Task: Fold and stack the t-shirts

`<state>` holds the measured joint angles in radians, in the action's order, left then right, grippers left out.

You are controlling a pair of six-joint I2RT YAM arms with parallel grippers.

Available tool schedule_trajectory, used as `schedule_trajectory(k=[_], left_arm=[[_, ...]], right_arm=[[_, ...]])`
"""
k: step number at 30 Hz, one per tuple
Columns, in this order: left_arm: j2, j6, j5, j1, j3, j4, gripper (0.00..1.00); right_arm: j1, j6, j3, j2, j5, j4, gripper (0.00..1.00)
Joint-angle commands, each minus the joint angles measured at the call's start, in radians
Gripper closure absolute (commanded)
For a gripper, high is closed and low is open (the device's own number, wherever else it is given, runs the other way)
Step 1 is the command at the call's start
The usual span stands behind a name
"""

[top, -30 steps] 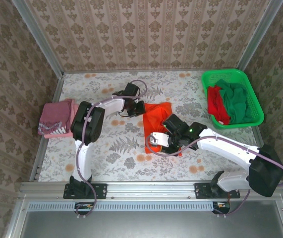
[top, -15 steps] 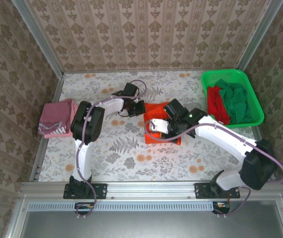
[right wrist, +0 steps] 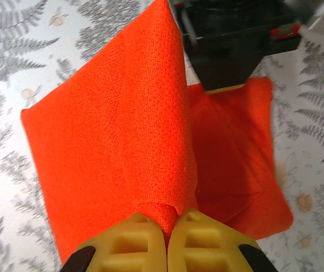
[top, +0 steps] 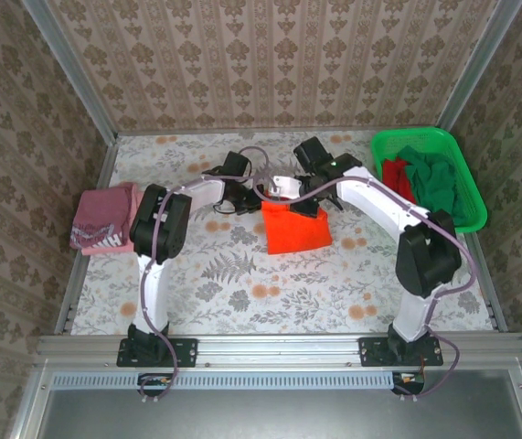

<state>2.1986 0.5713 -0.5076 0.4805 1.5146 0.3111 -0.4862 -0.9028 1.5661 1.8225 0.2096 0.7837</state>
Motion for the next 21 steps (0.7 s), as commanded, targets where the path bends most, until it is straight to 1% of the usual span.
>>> schedule_trajectory(k=[1,11,21], left_arm=[[0.110,-0.037,0.031,0.004,-0.022,0.048,1.00],[0.142,-0.037,-0.001,-0.005,-0.001,0.054,1.00],[0.150,-0.030,-0.008,-0.008,0.009,0.064,1.00]], right_arm=[[0.016,-0.020,0.080,0.053,-0.013,0.017,1.00],[0.059,0.007,0.181,0.178,-0.079,-0.022,1.00],[0.075,0.016,0.230,0.279,-0.080,-0.092,1.00]])
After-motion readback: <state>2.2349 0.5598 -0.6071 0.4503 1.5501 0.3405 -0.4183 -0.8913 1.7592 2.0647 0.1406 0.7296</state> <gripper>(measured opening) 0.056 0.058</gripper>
